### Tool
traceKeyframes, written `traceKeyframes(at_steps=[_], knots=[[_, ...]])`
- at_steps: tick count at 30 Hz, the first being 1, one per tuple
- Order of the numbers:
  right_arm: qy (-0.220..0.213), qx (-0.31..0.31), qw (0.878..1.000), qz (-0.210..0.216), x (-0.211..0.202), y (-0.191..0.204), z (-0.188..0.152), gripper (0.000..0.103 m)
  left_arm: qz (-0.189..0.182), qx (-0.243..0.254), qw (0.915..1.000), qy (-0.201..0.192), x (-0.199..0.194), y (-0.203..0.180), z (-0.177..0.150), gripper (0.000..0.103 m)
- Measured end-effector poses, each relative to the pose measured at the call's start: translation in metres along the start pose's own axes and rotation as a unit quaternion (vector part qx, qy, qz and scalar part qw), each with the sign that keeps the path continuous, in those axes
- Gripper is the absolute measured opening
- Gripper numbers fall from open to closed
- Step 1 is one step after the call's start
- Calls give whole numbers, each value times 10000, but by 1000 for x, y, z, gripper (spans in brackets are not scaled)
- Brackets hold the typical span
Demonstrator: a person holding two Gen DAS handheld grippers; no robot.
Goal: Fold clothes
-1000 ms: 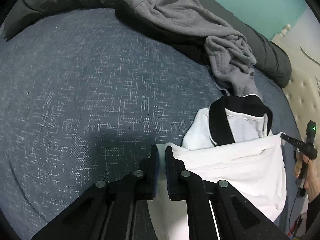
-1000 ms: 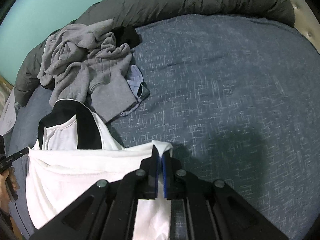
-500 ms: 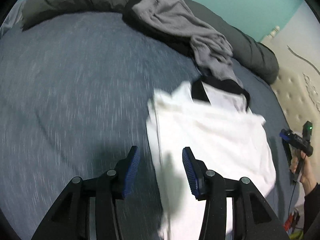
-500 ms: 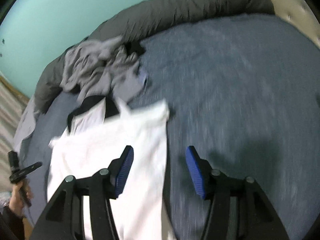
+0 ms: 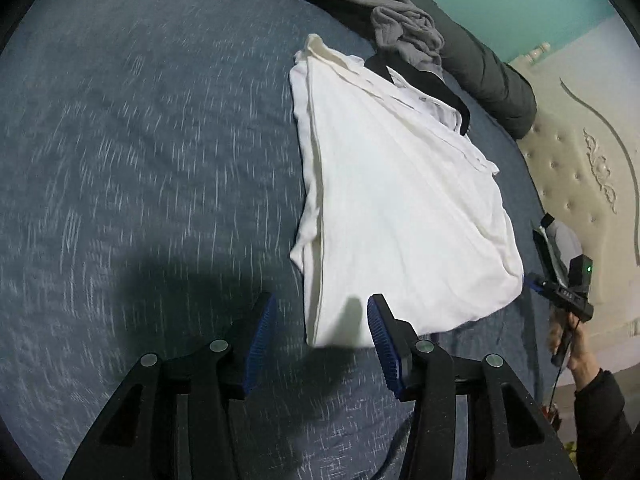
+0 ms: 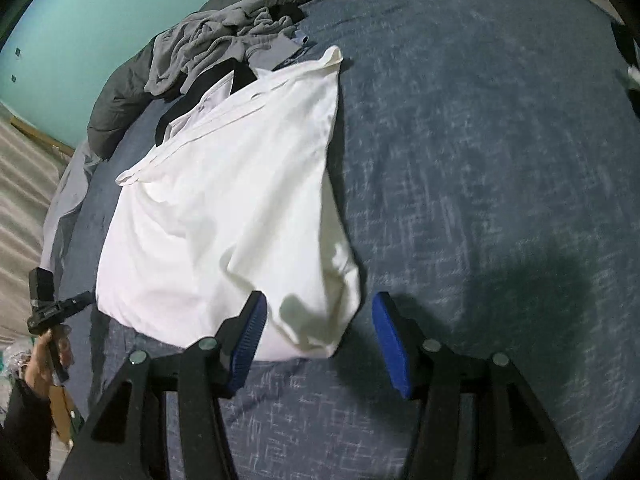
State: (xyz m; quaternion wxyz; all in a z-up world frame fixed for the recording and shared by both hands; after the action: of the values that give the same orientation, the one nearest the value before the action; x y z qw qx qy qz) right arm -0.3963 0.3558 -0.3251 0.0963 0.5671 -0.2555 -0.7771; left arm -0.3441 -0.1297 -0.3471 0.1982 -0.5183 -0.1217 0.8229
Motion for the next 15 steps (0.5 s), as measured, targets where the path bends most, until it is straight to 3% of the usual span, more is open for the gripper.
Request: traceKeyframes(at_steps=[8, 9, 10, 11, 12, 15], knots=[[60, 72, 9999, -62, 19, -1, -12, 56, -137, 20, 9999, -37, 12, -9, -12, 51], [37, 56, 10000, -66, 18, 0, -12, 55, -147, 22, 9999, -56, 14, -9, -12, 48], [15, 40, 10000, -70, 17, 2, -12, 52, -151, 27, 9999, -61, 15, -9, -12, 34], [-8, 24, 10000, -75, 17, 3, -12, 36, -133, 47, 9999, -48, 17, -9, -12, 20], [-31, 8, 10000, -79, 16, 4, -12, 18, -121, 73, 9999, -40, 18, -10, -11, 15], [-99, -40, 9999, -92, 13, 8, -12, 7, -118, 140, 9998, -55, 19, -12, -9, 9]])
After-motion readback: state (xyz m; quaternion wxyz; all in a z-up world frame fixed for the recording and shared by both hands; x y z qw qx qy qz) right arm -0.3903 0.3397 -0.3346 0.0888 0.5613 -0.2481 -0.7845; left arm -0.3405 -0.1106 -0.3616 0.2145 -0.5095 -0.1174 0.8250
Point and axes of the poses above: each gripper's, at about its wrist camera, not at the fingertips, and x roughly the way its jaws point, y to its left, z to its top, the point moved 2 cm from there along x, roughly the way its jaws point, and after that the axes turned 15 degrees about x, right-handed, at the moved point
